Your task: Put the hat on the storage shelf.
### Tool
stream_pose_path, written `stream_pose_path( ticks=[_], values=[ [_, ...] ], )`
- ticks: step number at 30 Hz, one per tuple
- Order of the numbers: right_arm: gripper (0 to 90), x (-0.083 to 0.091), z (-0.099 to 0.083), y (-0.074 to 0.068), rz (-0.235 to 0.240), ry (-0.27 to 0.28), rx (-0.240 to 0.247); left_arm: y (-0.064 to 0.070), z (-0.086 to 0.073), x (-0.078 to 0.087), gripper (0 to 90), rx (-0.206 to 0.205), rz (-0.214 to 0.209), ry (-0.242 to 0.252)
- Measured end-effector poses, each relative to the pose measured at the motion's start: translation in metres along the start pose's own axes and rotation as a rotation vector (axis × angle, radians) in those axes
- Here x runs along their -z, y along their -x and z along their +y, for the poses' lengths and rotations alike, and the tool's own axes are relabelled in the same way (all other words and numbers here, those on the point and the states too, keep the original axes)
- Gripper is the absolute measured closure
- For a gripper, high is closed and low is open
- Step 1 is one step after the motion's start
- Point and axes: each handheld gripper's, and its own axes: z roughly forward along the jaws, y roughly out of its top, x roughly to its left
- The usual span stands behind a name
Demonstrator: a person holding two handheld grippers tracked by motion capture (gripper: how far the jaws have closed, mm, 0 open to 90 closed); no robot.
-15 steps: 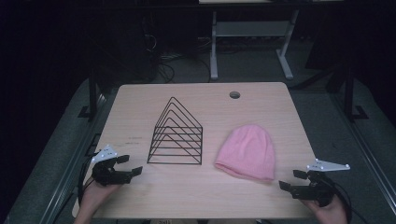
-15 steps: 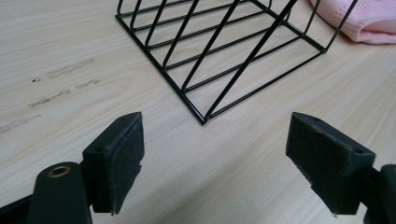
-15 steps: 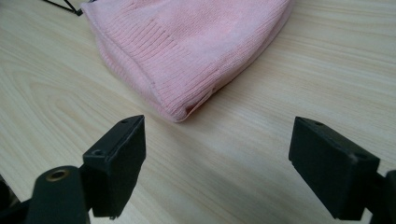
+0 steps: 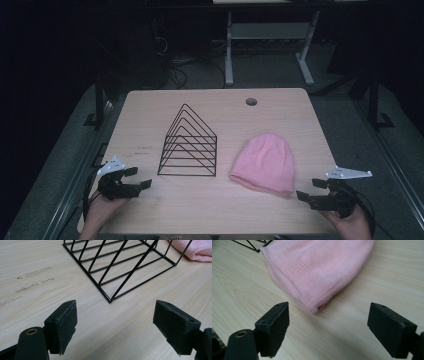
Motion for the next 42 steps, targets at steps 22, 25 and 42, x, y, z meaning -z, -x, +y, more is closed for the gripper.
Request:
stream_pose_path(
  ticks=[22,25,42],
  values=[
    [17.5,-0.010,0.074,-0.002,0.042,-0.039,0.090,-0.002,-0.002,0.003,19.6,-0.002,0.012,-0.003],
    [17.5,-0.016,0.081,-0.001,0.054,-0.058,0.083,-0.002,-0.004,0.005,19.6,0.002,0.017,-0.006],
    [20.1,-0.055,0.122,0.021,0.062,-0.184,0.094,-0.002,-0.004,0.005,19.6,0.008,0.020,-0.007]
  ],
)
